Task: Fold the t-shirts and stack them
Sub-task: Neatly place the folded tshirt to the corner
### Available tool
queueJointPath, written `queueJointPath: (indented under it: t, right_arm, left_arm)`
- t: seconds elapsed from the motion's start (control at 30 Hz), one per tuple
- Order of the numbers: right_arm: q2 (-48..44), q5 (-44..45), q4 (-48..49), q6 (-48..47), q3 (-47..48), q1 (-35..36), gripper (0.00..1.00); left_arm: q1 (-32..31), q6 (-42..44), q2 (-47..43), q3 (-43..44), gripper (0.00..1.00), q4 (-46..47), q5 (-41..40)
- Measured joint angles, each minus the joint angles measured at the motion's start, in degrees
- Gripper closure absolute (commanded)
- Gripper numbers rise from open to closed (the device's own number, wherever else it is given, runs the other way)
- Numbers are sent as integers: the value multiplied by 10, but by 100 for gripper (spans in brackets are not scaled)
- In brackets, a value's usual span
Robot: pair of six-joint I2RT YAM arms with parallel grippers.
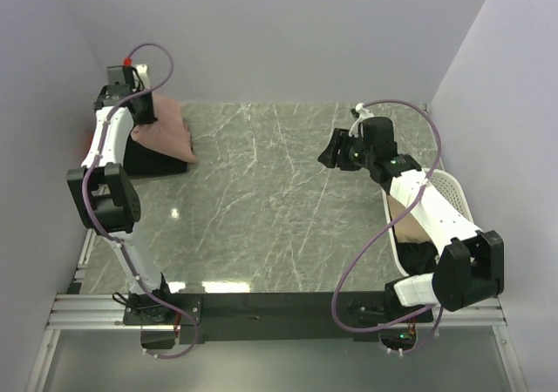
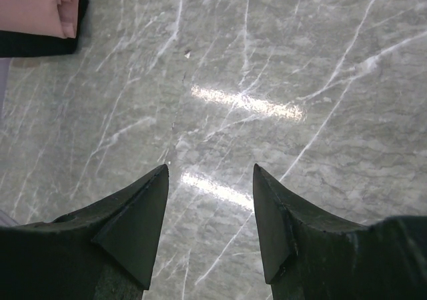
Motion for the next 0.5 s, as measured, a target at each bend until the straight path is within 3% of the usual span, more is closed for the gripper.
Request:
queueJointPath:
  t: [0.5]
  right_arm:
    - [4, -26, 23, -1, -14, -8, 39]
  left_arm:
    - [116, 9, 30, -3, 100, 7, 22]
